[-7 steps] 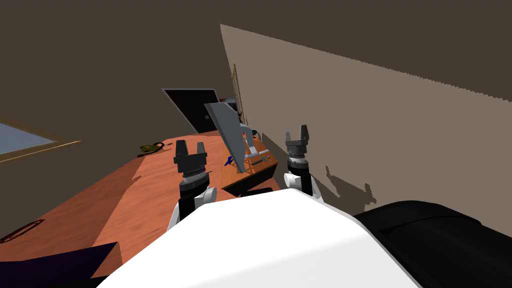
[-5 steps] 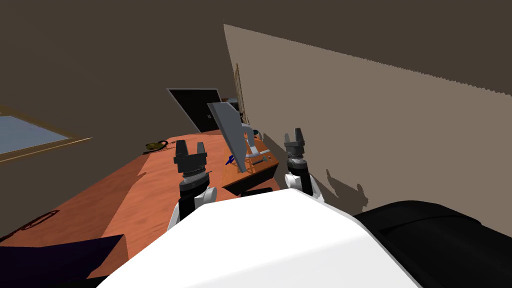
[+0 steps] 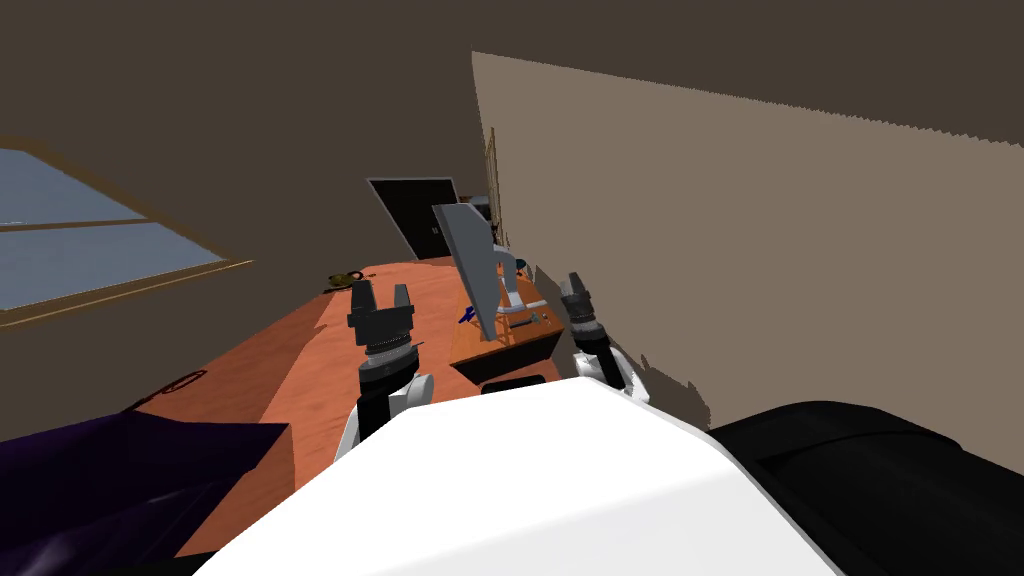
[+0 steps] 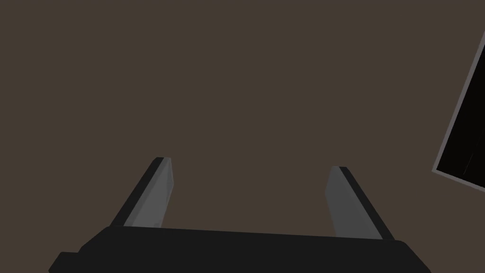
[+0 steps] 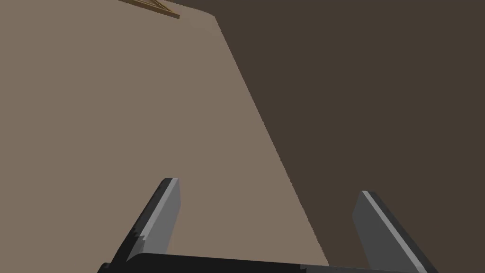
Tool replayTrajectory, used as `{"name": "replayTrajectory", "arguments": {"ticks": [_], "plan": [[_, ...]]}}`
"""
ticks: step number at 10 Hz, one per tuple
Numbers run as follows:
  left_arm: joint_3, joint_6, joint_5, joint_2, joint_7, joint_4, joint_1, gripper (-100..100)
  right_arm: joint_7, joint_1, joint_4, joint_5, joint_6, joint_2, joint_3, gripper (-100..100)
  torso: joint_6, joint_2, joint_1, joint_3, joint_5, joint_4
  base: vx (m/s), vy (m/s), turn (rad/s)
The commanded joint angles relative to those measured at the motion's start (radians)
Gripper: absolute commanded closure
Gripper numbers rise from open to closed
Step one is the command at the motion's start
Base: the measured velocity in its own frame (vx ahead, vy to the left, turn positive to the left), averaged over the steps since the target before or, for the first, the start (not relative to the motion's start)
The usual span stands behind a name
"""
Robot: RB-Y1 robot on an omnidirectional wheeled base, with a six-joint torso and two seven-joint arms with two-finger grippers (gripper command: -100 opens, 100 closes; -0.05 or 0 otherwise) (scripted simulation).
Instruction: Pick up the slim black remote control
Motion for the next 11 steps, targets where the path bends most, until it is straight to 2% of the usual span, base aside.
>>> {"name": "replayTrajectory", "arguments": {"ticks": [1, 2, 4, 5, 6, 7, 8, 9, 10, 11], "plan": [[0.000, 0.000, 0.000, 0.000, 0.000, 0.000, 0.000, 0, 0.013, -0.011, 0.050, 0.006, 0.019, -0.050, 0.004, -100, 0.000, 0.000, 0.000, 0.000, 0.000, 0.000, -0.019, -0.033, 0.315], [0.000, 0.000, 0.000, 0.000, 0.000, 0.000, 0.000, 0, 0.013, -0.011, 0.061, 0.006, 0.019, -0.058, 0.004, -100, 0.000, 0.000, 0.000, 0.000, 0.000, 0.000, -0.009, -0.026, 0.080], [0.000, 0.000, 0.000, 0.000, 0.000, 0.000, 0.000, 0, 0.032, -0.019, 0.130, 0.018, 0.028, -0.121, 0.016, -100, 0.000, -0.001, 0.001, -0.001, 0.000, 0.000, -0.011, -0.020, 0.262], [0.000, 0.000, 0.000, 0.000, 0.000, 0.000, 0.000, 0, 0.032, -0.019, 0.152, 0.018, 0.028, -0.127, 0.016, -100, 0.000, -0.001, 0.001, 0.000, 0.000, 0.000, -0.009, -0.027, 0.151], [0.000, 0.000, 0.000, 0.000, 0.000, 0.000, 0.000, 0, 0.043, -0.024, 0.187, 0.026, 0.033, -0.162, 0.024, -100, 0.001, -0.001, 0.001, -0.001, 0.000, 0.000, -0.006, -0.018, 0.237], [0.000, 0.000, 0.000, 0.000, 0.000, 0.000, 0.000, 0, 0.043, -0.024, 0.202, 0.026, 0.033, -0.162, 0.024, -100, 0.000, -0.001, 0.001, -0.001, 0.000, 0.000, -0.006, -0.017, 0.149], [0.000, 0.000, 0.000, 0.000, 0.000, 0.000, 0.000, 0, 0.054, -0.029, 0.230, 0.036, 0.037, -0.198, 0.034, -100, 0.001, -0.001, 0.001, -0.001, 0.000, 0.000, -0.009, -0.017, 0.247], [0.000, 0.000, 0.000, 0.000, 0.000, 0.000, 0.000, 0, 0.054, -0.029, 0.254, 0.036, 0.037, -0.198, 0.034, -100, 0.000, -0.001, 0.001, -0.001, 0.000, 0.000, -0.006, -0.017, 0.140], [0.000, 0.000, 0.000, 0.000, 0.000, 0.000, 0.000, 0, 0.066, -0.035, 0.278, 0.046, 0.041, -0.233, 0.046, -100, 0.001, -0.001, 0.001, -0.001, 0.000, 0.000, -0.006, -0.012, 0.263], [0.000, 0.000, 0.000, 0.000, 0.000, 0.000, 0.000, 0, 0.066, -0.035, 0.295, 0.046, 0.041, -0.233, 0.046, -100, 0.000, -0.001, 0.002, -0.001, 0.000, 0.000, -0.006, -0.017, 0.164]]}}
